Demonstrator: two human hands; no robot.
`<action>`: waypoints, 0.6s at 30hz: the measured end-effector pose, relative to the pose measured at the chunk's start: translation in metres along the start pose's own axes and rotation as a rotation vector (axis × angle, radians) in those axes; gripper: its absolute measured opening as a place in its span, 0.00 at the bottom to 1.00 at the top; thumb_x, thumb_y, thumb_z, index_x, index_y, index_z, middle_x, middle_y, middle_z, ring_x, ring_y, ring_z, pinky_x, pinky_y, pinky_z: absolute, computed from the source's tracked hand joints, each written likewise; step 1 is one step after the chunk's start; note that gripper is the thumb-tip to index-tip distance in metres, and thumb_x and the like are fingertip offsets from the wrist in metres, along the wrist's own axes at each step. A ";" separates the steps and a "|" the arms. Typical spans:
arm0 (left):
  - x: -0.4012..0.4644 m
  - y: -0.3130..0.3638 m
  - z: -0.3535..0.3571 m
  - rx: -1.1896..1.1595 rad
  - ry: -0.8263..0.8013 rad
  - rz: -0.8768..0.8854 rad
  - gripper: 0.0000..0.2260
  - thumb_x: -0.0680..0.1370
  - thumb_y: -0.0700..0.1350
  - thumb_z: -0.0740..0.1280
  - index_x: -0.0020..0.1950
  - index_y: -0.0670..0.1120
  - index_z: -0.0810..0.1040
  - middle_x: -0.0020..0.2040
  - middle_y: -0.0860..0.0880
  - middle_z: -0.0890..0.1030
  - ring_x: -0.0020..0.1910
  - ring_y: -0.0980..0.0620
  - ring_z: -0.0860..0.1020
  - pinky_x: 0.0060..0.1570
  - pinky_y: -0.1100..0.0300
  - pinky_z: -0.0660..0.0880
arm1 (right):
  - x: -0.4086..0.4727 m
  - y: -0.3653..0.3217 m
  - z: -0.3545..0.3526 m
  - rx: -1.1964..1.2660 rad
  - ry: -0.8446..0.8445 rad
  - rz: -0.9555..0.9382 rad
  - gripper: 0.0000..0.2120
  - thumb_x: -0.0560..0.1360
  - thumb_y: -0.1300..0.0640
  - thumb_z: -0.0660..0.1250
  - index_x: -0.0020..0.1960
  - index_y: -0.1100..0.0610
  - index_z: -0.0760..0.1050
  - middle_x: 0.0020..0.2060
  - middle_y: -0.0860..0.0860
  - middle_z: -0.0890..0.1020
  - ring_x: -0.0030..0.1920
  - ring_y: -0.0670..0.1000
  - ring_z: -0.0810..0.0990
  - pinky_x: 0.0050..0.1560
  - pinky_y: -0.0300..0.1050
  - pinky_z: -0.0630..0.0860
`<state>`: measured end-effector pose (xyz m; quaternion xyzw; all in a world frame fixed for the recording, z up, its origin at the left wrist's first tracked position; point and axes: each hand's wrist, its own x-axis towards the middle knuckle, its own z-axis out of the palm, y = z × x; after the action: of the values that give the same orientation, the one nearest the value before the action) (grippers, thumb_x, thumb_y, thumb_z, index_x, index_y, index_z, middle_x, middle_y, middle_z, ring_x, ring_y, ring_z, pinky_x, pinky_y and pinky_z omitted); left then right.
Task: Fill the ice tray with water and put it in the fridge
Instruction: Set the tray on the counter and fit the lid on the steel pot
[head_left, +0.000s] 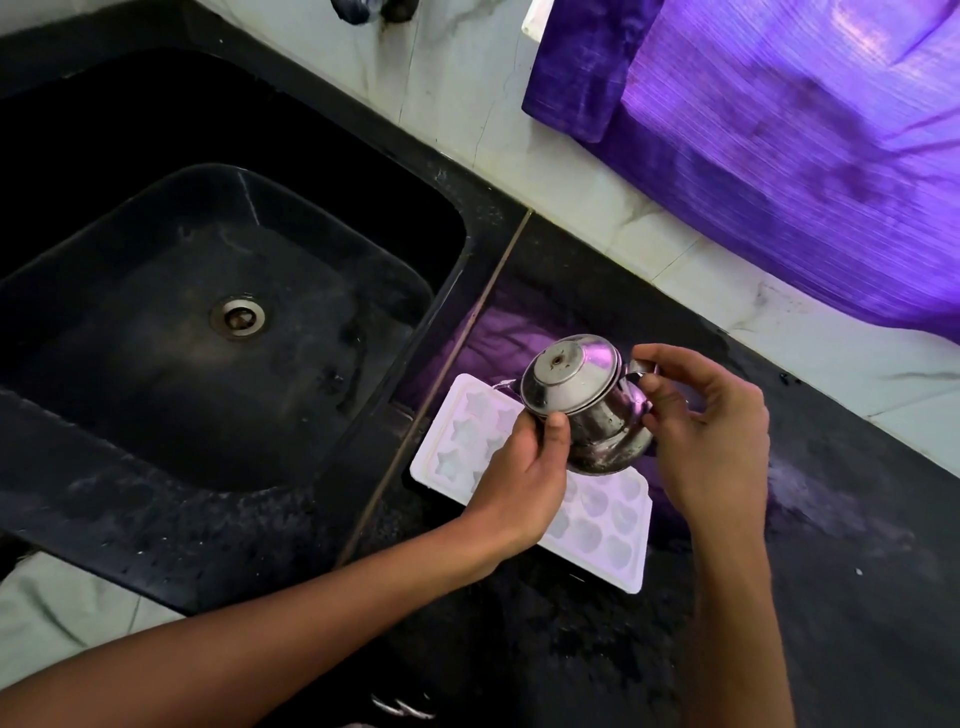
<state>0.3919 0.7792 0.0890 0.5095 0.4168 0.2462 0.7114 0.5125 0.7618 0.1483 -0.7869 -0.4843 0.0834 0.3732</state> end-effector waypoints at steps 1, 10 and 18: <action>0.000 -0.001 0.000 0.003 0.005 0.003 0.19 0.81 0.57 0.48 0.67 0.51 0.66 0.57 0.58 0.74 0.55 0.59 0.71 0.56 0.61 0.65 | 0.000 0.000 0.000 0.011 0.002 0.002 0.15 0.76 0.64 0.65 0.47 0.42 0.79 0.41 0.36 0.81 0.43 0.44 0.81 0.45 0.54 0.81; -0.005 -0.002 0.000 0.039 0.040 0.064 0.19 0.81 0.57 0.49 0.69 0.52 0.64 0.65 0.55 0.74 0.63 0.55 0.72 0.64 0.56 0.67 | -0.009 0.005 0.000 0.113 0.045 0.022 0.12 0.76 0.65 0.66 0.51 0.49 0.81 0.42 0.40 0.82 0.43 0.44 0.82 0.45 0.48 0.82; -0.020 -0.009 0.010 0.004 0.125 0.053 0.20 0.81 0.55 0.48 0.73 0.55 0.59 0.65 0.56 0.73 0.62 0.57 0.71 0.55 0.66 0.63 | -0.018 0.004 0.002 0.097 -0.002 -0.014 0.14 0.76 0.66 0.64 0.50 0.48 0.80 0.42 0.44 0.82 0.42 0.47 0.82 0.43 0.45 0.82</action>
<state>0.3888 0.7550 0.0890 0.5055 0.4472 0.2957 0.6760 0.5050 0.7465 0.1402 -0.7643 -0.4858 0.1048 0.4109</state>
